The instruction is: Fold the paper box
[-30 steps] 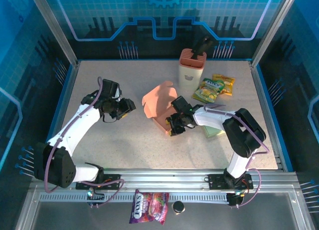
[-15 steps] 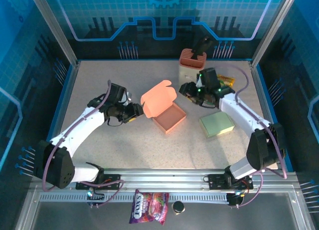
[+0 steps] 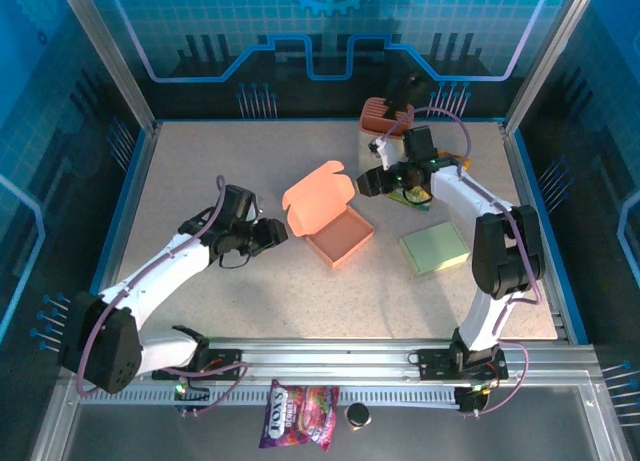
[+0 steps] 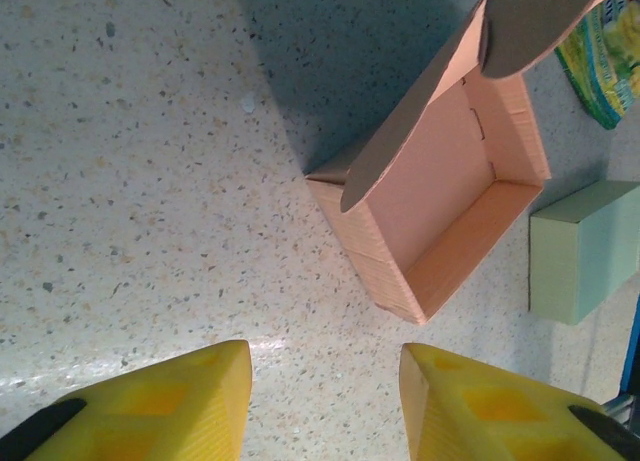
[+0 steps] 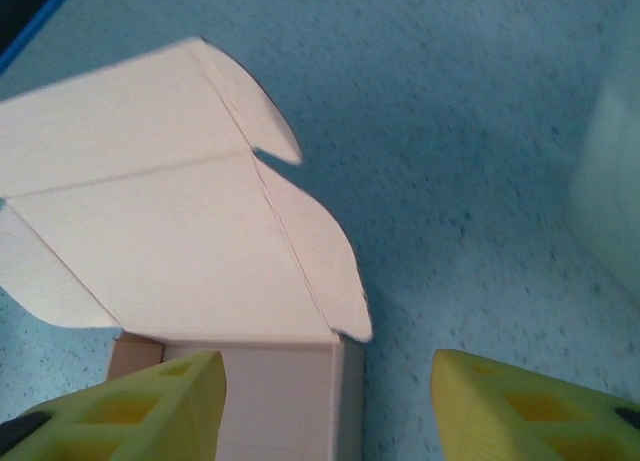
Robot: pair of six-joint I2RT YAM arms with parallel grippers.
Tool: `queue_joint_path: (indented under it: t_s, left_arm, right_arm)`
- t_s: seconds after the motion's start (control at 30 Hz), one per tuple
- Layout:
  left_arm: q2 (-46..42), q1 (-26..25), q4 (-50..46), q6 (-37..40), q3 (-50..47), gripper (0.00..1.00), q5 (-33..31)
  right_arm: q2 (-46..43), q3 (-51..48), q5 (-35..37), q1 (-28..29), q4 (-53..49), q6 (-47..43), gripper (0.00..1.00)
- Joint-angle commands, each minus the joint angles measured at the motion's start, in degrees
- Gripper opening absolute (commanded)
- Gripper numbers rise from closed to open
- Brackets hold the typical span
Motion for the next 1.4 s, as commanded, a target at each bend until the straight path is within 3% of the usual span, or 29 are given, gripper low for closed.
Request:
queue_joint_path:
  t_s: [0.0, 0.4, 0.97, 1.17, 1.37]
  left_arm:
    - [-1.67, -0.22, 1.06, -0.14, -0.80, 0.44, -0.54]
    - [-13.36, -0.14, -0.73, -1.82, -1.40, 0.46, -4.06]
    - [-15.89, -0.14, -5.90, -1.21, -0.47, 0.47, -4.23]
    - [-15.32, -0.02, -6.28, -0.77, -0.02, 0.47, -3.79]
    - [-15.17, -0.04, -7.25, 0.10, 0.53, 0.47, -4.06]
  right_arm:
    - [3.15, 2.70, -5.13, 0.94, 3.36, -4.07, 0.56]
    - [9.77, 6.47, -5.50, 2.68, 3.89, -4.15, 0.53]
    - [14.86, 11.13, -11.39, 2.70, -0.72, -6.44, 0.40]
    - [16.02, 12.82, -11.80, 2.81, -0.98, -6.01, 0.31]
    - [15.72, 12.88, -11.43, 3.38, -0.90, -6.26, 0.15]
